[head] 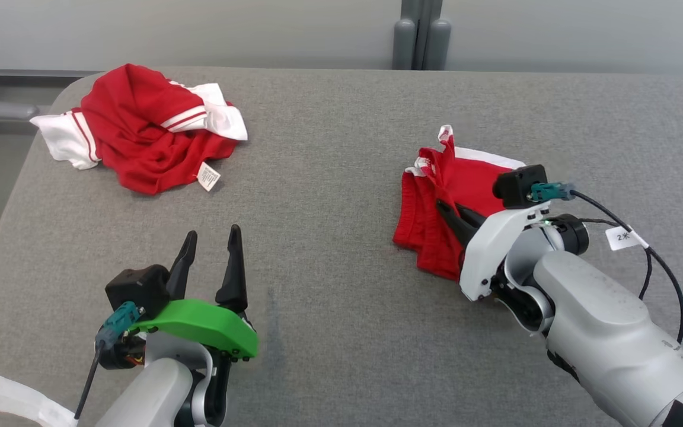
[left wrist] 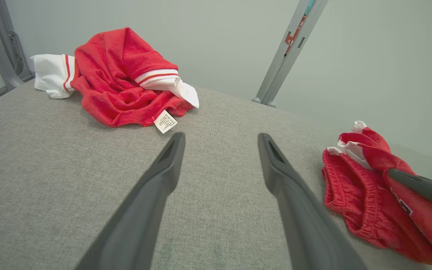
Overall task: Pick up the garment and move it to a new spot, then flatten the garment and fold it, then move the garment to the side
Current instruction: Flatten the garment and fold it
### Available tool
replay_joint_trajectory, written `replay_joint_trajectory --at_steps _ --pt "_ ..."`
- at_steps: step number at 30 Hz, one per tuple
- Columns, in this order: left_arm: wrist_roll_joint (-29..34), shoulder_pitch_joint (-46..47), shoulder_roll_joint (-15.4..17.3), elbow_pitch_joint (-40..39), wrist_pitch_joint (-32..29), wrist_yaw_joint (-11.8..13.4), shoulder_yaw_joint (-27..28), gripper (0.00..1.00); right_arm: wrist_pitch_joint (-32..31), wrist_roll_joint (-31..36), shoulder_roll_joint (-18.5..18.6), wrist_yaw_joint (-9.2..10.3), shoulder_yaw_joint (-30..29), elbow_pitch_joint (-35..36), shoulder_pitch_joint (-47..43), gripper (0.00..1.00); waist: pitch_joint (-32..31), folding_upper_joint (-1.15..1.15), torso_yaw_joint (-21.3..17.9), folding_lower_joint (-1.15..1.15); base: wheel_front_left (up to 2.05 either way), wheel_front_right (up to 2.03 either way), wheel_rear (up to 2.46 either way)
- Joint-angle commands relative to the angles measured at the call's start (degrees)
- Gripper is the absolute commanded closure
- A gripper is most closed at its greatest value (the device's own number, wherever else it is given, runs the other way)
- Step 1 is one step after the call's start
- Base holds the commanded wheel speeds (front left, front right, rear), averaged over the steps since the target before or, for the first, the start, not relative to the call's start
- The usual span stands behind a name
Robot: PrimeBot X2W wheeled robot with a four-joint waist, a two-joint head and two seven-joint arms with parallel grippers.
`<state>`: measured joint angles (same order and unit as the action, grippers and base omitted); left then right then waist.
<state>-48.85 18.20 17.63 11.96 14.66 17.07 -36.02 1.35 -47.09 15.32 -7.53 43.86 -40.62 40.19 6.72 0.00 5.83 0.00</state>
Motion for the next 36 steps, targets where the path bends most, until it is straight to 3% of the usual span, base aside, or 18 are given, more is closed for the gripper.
replay_joint_trajectory --at_steps 1,2,3,13,25,26,27,30,31,36 --pt "0.60 0.21 -0.13 0.46 0.20 -0.45 0.31 0.00 0.73 0.89 -0.68 0.08 1.08 -1.58 -0.58 0.78 0.67 0.00 1.10 0.00 0.00 0.00 0.00" --pt "0.68 0.13 -0.20 0.55 0.23 -0.49 0.38 0.00 1.05 1.02 -0.90 0.08 1.61 -1.65 -0.70 0.51 0.64 0.00 1.12 0.00 0.00 0.00 0.00" --pt "0.71 0.03 -0.26 0.64 0.27 -0.44 0.50 0.00 1.55 0.99 -0.94 0.08 1.89 -1.63 -0.74 0.00 0.58 0.00 1.07 0.00 0.00 0.00 0.00" --pt "2.61 -1.78 -1.67 1.90 0.49 -1.23 -1.82 0.00 6.90 -0.49 1.74 0.08 2.50 2.98 -3.30 0.00 -2.16 0.00 -2.05 0.00 0.00 0.00 0.00" --pt "3.46 -2.47 -3.27 2.96 0.42 -1.91 -3.93 0.00 8.61 6.65 7.74 0.08 -2.92 1.85 -4.89 0.00 -2.98 0.00 -3.51 0.00 0.00 0.00 0.00" --pt "3.49 -2.34 -3.31 3.01 0.30 -1.85 -4.01 0.00 8.26 7.37 8.01 0.08 -2.77 1.39 -4.79 0.11 -2.76 0.00 -3.15 0.00 0.00 0.00 0.00" --pt "3.49 -2.15 -3.33 3.12 0.21 -1.86 -4.06 0.00 7.87 7.83 8.02 0.08 -2.66 0.80 -4.62 0.54 -2.50 0.00 -2.70 0.00 0.00 0.00 0.00" --pt "3.66 -1.60 -3.28 3.23 0.10 -1.84 -4.10 0.00 6.71 8.75 7.61 0.08 -2.01 -0.65 -3.73 0.94 -1.61 0.00 -1.27 0.00 0.00 0.00 0.00" --pt "3.68 -1.39 -3.21 3.25 0.09 -1.84 -4.05 0.00 6.41 8.85 7.35 0.08 -1.85 -1.24 -3.19 1.00 -1.28 0.00 -0.72 0.00 0.00 0.00 0.00" --pt "3.93 -0.69 -2.97 3.26 0.15 -1.80 -3.75 0.00 5.40 8.88 5.54 0.09 0.00 -4.57 -1.30 1.00 -0.03 0.00 1.74 0.00 0.00 0.00 0.00"
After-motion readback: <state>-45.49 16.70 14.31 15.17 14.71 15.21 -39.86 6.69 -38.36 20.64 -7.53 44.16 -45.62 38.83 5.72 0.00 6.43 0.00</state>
